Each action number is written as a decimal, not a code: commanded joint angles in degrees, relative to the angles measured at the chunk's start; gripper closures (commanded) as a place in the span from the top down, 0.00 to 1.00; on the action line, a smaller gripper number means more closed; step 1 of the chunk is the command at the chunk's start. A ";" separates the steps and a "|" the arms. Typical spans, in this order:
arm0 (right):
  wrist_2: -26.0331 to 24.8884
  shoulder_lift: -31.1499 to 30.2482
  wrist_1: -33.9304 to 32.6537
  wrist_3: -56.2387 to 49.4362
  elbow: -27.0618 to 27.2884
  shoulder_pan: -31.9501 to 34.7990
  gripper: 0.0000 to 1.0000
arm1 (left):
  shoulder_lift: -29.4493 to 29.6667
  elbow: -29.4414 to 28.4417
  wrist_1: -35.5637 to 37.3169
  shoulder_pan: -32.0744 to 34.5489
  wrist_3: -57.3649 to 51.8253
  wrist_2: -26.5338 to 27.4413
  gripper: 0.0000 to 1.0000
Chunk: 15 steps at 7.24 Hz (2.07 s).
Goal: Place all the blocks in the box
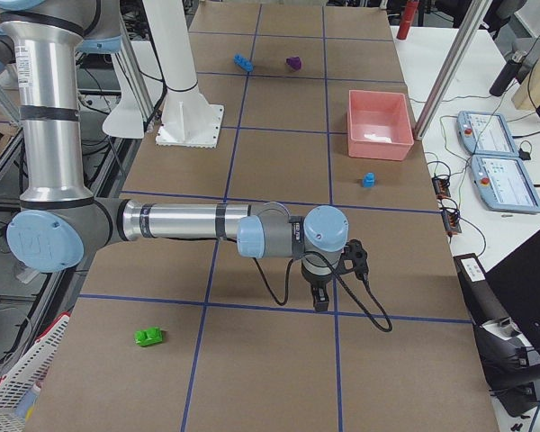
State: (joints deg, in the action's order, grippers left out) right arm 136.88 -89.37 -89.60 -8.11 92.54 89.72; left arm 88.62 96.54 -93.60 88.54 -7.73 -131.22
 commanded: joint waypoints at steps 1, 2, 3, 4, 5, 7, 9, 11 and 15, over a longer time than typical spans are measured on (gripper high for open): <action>-0.82 0.33 0.04 5.25 3.67 -7.31 1.00 | 0.86 0.31 -0.36 -0.21 4.10 -0.17 1.00; -1.17 2.77 0.12 11.22 5.87 -11.10 1.00 | 0.94 -0.12 -0.45 -0.30 3.60 -0.17 1.00; -1.26 4.10 0.12 15.19 7.81 -14.80 1.00 | 1.64 0.49 -2.71 -0.21 4.12 -0.26 1.00; -2.48 4.81 0.30 18.97 8.61 -19.36 1.00 | 1.39 0.23 -5.17 -0.21 4.12 -0.35 1.00; -6.93 4.64 4.22 24.49 9.06 -24.45 1.00 | 1.30 0.40 -6.15 -0.21 4.47 -0.26 1.00; -13.55 2.81 13.80 36.63 8.53 -34.13 1.00 | 1.56 0.40 -6.16 -0.30 4.74 0.09 1.00; -12.79 1.05 13.92 37.12 8.71 -36.54 1.00 | 1.91 0.49 -6.07 -0.39 4.74 -0.17 1.00; -12.60 -2.73 13.92 36.42 8.97 -36.37 1.00 | 2.61 0.40 -6.07 -0.39 4.74 -0.17 1.00; -12.69 -2.57 13.84 35.18 7.48 -37.07 1.00 | 2.70 0.49 -6.07 -0.39 4.65 -0.17 1.00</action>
State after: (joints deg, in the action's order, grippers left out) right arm 124.19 -92.38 -75.73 27.07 100.47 52.97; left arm 91.27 97.02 -99.67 88.15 -3.00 -131.46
